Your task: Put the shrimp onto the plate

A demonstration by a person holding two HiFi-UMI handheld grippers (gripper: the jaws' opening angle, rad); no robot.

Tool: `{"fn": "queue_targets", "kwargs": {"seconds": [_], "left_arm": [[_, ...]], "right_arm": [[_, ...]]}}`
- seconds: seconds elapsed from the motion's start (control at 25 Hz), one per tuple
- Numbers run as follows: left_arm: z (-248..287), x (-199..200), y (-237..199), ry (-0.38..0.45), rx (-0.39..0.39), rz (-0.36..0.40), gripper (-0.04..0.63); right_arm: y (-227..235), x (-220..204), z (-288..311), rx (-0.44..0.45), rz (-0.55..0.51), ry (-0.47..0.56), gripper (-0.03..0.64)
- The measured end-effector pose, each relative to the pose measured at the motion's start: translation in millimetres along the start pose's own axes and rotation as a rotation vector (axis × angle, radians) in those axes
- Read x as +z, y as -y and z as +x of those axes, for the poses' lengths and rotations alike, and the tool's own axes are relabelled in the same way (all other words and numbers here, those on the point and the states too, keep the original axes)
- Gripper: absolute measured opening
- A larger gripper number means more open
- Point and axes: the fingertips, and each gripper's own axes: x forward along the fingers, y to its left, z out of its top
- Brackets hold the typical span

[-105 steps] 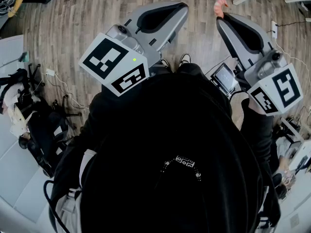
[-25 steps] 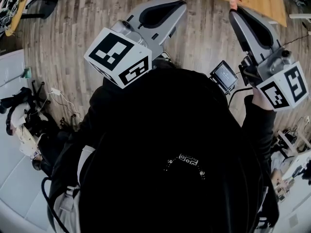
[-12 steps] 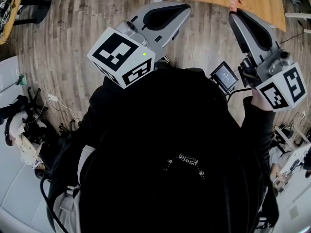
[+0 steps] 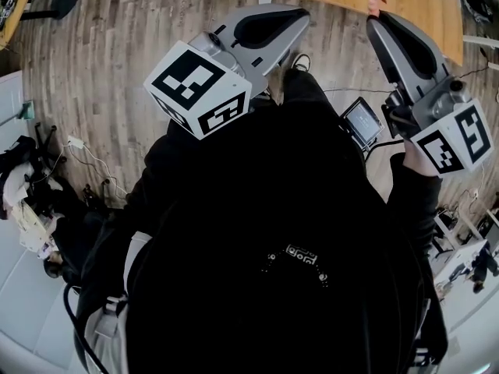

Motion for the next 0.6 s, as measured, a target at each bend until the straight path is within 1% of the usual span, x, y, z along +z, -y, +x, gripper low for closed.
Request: {"fn": "queue_targets", "kwargs": {"seconds": [0.2, 0.36, 0.52, 0.6], "left_arm": [[-6.4, 5.4, -1.0, 0.015, 0.041, 0.015, -0.002], [-3.0, 8.2, -26.8, 0.024, 0.079, 0.024, -0.002], [8.3, -1.3, -26.6, 0.023, 0.091, 0.025, -0.002], [21.0, 6.3, -46.8, 0.019, 0.096, 0.021, -0.002]], "right_arm": [[-3.4, 3.6, 4.4, 0.04, -0.012, 0.01, 0.054], [13.5, 7.0, 27.6, 0.068, -0.023, 0.024, 0.054], [25.1, -0.8, 21.9, 0.073, -0.033, 0.031, 0.054], [43.2, 5.4, 37.5, 0.08, -0.027, 0.026, 0.054]]}}
